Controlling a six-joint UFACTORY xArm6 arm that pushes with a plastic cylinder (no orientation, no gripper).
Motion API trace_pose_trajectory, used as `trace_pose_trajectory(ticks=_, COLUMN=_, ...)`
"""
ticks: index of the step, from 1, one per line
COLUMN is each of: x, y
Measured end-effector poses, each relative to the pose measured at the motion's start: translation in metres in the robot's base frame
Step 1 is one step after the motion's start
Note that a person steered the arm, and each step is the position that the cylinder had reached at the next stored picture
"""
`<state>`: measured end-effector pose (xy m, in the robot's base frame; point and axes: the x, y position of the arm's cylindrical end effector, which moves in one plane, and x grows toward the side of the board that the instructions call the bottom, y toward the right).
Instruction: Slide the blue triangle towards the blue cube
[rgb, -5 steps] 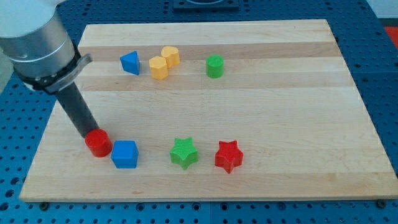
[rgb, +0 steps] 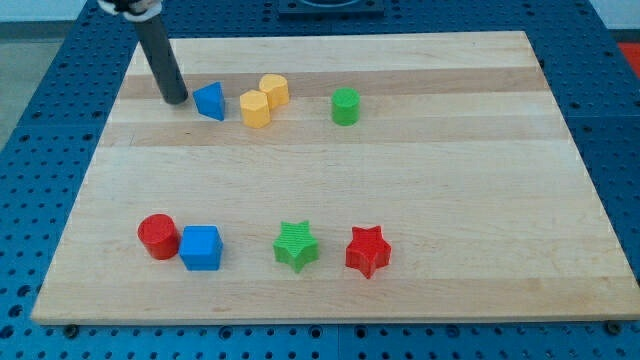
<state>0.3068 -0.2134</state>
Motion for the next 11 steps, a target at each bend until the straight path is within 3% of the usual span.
trace_pose_trajectory(ticks=2, x=-0.008, y=0.025)
trace_pose_trajectory(ticks=6, x=0.055, y=0.059)
trace_pose_trajectory(ticks=10, x=0.126, y=0.131)
trace_pose_trajectory(ticks=11, x=0.126, y=0.129)
